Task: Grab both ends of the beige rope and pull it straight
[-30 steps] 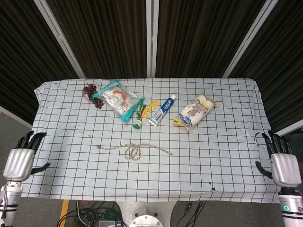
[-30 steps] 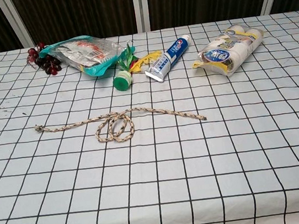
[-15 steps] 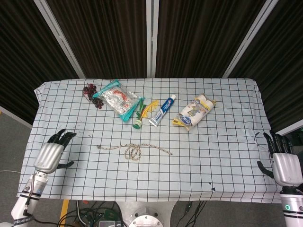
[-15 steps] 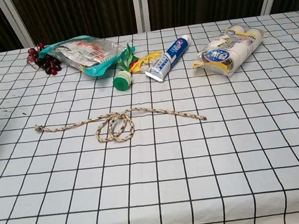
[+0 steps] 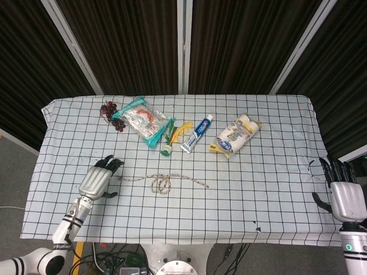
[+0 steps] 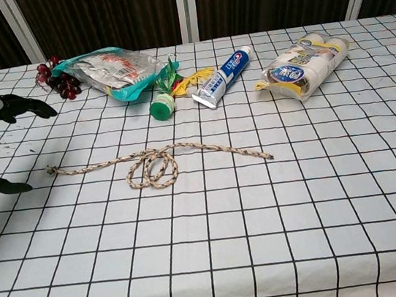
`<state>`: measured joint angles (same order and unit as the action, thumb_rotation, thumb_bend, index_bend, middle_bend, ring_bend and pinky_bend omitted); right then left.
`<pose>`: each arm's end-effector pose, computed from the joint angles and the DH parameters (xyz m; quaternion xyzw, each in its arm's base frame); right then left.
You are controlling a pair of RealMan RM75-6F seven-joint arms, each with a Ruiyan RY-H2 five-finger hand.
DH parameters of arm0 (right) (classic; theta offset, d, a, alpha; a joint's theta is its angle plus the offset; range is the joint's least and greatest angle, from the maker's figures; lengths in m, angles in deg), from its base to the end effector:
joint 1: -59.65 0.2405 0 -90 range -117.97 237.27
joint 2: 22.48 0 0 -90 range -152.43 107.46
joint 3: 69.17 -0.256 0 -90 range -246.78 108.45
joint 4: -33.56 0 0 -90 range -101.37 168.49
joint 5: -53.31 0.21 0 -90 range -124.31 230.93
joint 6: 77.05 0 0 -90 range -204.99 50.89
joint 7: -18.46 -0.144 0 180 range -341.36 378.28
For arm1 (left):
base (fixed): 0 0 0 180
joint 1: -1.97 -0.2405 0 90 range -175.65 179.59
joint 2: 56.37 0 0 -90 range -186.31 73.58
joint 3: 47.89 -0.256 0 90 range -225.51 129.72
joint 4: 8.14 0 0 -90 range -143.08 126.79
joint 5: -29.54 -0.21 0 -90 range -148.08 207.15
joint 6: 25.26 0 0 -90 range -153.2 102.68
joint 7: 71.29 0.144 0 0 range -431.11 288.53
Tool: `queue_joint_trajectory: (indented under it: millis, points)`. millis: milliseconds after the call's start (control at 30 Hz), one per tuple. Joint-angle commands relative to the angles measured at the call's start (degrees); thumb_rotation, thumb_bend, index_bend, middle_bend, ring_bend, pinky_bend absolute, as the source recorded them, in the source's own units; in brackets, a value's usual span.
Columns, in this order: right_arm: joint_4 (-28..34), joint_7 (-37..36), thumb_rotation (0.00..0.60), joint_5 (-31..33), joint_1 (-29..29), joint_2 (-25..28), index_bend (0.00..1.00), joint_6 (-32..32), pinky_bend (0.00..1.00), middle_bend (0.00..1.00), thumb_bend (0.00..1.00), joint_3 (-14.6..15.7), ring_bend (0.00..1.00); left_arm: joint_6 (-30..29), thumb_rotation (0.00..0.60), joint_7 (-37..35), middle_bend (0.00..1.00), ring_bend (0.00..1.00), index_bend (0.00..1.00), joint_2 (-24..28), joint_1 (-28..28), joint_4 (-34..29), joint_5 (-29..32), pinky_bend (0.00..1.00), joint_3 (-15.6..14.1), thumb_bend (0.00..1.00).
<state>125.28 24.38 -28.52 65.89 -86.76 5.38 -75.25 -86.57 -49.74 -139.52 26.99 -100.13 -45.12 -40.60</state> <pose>-0.3153 -0.2003 0.1653 0.5941 -0.3626 0.3565 0.6233 -0.2139 0.2724 0.0133 -0.7233 -0.3884 -0.3455 0.4545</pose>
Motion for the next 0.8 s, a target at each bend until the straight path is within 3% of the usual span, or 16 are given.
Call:
queue_joint_trajectory:
  millis: [33, 400, 800]
  points:
    - [-0.05, -0.08, 0.600, -0.06, 0.06, -0.02, 0.00, -0.08, 0.00, 0.00, 0.20, 0.05, 0.00, 0.98, 0.600, 1.94, 0.15, 0.05, 0.19, -1.82, 1.54, 1.61, 1.89, 0.20, 0.75, 0.06]
    - [-0.83, -1.20, 0.600, 0.74, 0.41, 0.00, 0.00, -0.97, 0.00, 0.00, 0.20, -0.10, 0.00, 3.41, 0.600, 7.76, 0.15, 0.05, 0.24, -5.67, 5.14, 4.38, 8.27, 0.20, 0.94, 0.09]
    - [-1.76, -2.47, 0.600, 0.87, 0.39, -0.24, 0.00, -1.04, 0.00, 0.00, 0.20, -0.03, 0.00, 2.75, 0.600, 10.05, 0.15, 0.05, 0.37, -8.43, 6.97, 7.22, 11.39, 0.21, 0.79, 0.17]
